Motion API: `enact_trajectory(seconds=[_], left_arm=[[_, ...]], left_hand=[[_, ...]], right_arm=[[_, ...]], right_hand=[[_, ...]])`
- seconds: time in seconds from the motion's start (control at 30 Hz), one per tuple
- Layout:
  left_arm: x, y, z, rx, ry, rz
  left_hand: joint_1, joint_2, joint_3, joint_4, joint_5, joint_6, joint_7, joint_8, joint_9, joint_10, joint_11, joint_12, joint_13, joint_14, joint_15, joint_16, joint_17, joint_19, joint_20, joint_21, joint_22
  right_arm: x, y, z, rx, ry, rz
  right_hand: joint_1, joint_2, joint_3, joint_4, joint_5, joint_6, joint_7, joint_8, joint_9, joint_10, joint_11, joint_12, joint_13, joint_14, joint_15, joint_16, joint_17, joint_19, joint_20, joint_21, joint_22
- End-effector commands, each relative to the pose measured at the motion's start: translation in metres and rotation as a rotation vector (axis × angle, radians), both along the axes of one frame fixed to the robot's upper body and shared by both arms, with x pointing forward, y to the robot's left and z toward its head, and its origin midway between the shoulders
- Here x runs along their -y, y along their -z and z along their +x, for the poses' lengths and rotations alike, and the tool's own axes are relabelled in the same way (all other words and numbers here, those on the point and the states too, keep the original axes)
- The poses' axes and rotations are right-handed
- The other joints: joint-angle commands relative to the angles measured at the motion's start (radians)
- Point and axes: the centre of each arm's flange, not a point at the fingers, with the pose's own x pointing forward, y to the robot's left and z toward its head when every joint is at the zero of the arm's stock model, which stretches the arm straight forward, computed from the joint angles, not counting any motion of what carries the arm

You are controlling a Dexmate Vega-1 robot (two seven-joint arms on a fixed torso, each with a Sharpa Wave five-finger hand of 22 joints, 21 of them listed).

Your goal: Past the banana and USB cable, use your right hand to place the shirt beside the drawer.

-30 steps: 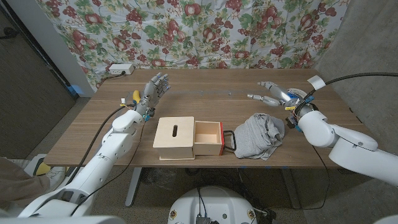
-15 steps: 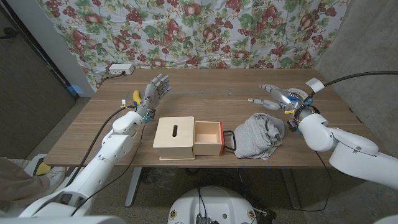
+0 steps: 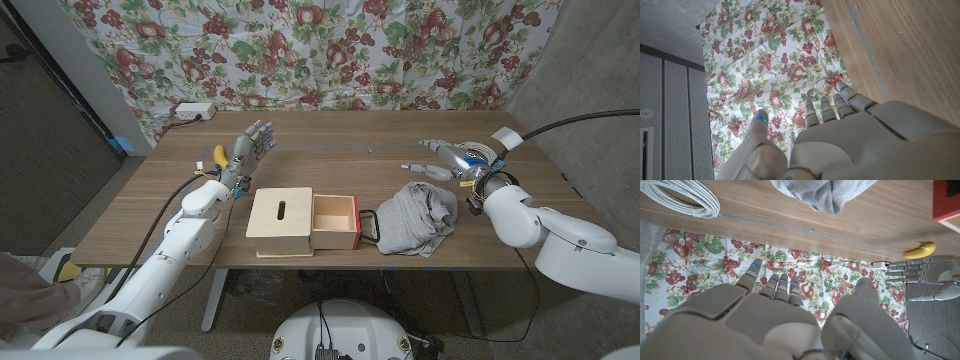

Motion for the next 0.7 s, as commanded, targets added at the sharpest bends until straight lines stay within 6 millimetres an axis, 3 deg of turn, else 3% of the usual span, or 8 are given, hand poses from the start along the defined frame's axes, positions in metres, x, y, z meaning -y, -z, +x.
enact_trajectory(seconds=[0.03, 0.7], left_arm=[[0.001, 0.002, -0.002, -0.001, -0.002, 0.003], [0.001, 0.006, -0.004, -0.006, 0.003, 0.010]], left_hand=[[-0.004, 0.002, 0.000, -0.005, 0.006, 0.004, -0.003, 0.009, 0.001, 0.007, 0.002, 0.003, 0.004, -0.006, -0.065, 0.004, 0.005, 0.007, -0.018, -0.002, 0.004], [-0.003, 0.005, -0.001, -0.006, 0.005, 0.005, -0.003, 0.009, 0.001, 0.002, 0.003, 0.001, 0.004, -0.009, -0.062, 0.003, 0.005, 0.005, -0.019, -0.003, 0.004]], right_arm=[[-0.002, 0.007, -0.006, -0.026, 0.017, -0.042], [-0.007, 0.022, -0.008, -0.080, 0.028, -0.064]], right_hand=[[0.010, 0.003, -0.005, -0.001, 0.006, 0.008, -0.004, 0.005, 0.006, 0.009, 0.000, 0.008, 0.003, 0.006, -0.016, 0.002, 0.002, 0.006, -0.004, 0.007, 0.003], [0.020, 0.013, -0.004, -0.002, 0.014, 0.010, -0.011, 0.005, 0.006, 0.009, -0.004, 0.007, 0.004, 0.017, -0.023, 0.001, 0.002, 0.035, -0.012, 0.012, 0.003]])
